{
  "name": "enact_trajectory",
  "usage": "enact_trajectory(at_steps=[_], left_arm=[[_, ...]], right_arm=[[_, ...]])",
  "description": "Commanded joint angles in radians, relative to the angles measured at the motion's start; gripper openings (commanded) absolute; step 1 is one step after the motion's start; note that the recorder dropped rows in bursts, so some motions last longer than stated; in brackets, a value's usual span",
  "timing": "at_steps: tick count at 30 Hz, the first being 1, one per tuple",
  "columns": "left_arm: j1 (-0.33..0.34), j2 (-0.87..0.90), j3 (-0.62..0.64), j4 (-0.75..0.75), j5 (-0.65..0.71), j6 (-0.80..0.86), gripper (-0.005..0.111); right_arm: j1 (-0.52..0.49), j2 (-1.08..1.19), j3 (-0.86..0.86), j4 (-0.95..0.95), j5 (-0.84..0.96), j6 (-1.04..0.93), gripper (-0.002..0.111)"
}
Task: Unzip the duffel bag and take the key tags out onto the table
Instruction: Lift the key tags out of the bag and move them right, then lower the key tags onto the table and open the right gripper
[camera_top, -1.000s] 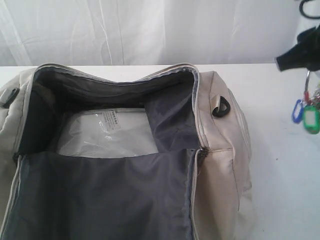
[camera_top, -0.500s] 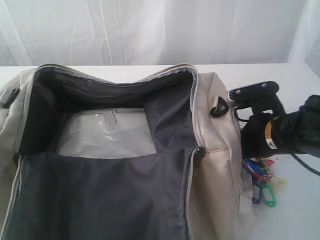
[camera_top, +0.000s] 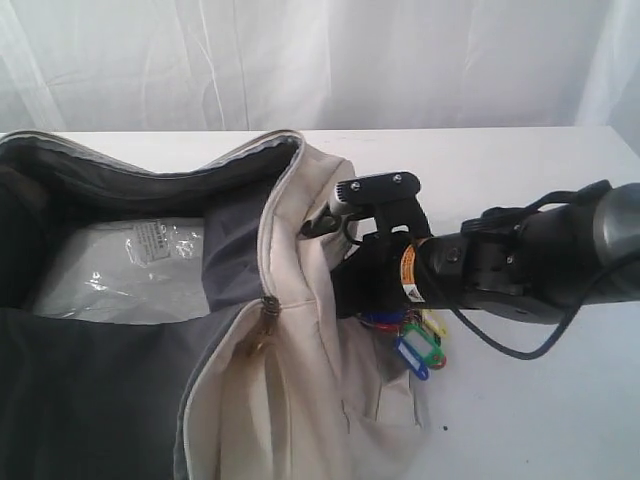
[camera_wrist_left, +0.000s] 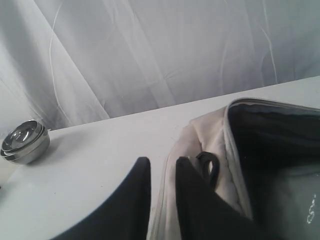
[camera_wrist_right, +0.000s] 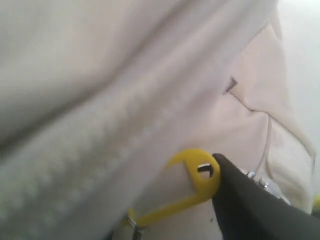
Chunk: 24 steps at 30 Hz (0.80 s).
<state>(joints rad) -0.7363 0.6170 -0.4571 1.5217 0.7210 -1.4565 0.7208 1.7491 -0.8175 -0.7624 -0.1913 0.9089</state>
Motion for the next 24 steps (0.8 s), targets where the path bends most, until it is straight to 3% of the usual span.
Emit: enact_trajectory(at_steps=[1,5,11,17,24], left_arm=[[-0.005,-0.010,0.008,0.008,0.007,-0.002,0.024],[-0.005,-0.010,0.008,0.008,0.007,-0.002,0.024],[-0.005,-0.010,0.008,0.008,0.005,-0.002,0.024],[-0.005,-0.010,0.008,0.006,0.005,-0.002,0.024],[-0.005,-0.010,0.008,0.004,0.003,-0.002,0.024]], right_arm=[[0.016,-0.038,-0.022,-0.004,0.147,0.010,0.000],[0.016,-0.101,-0.017,-0.006,0.406,-0.074,0.000],[0.014,-0.222,0.005,-0.045,0.460,-0.102,0.000],[-0.035,-0.237,0.005,-0.084,0.684,-0.121,0.000],[-0.069,-0.235,0.026,-0.094,0.718,-0.150,0.000]])
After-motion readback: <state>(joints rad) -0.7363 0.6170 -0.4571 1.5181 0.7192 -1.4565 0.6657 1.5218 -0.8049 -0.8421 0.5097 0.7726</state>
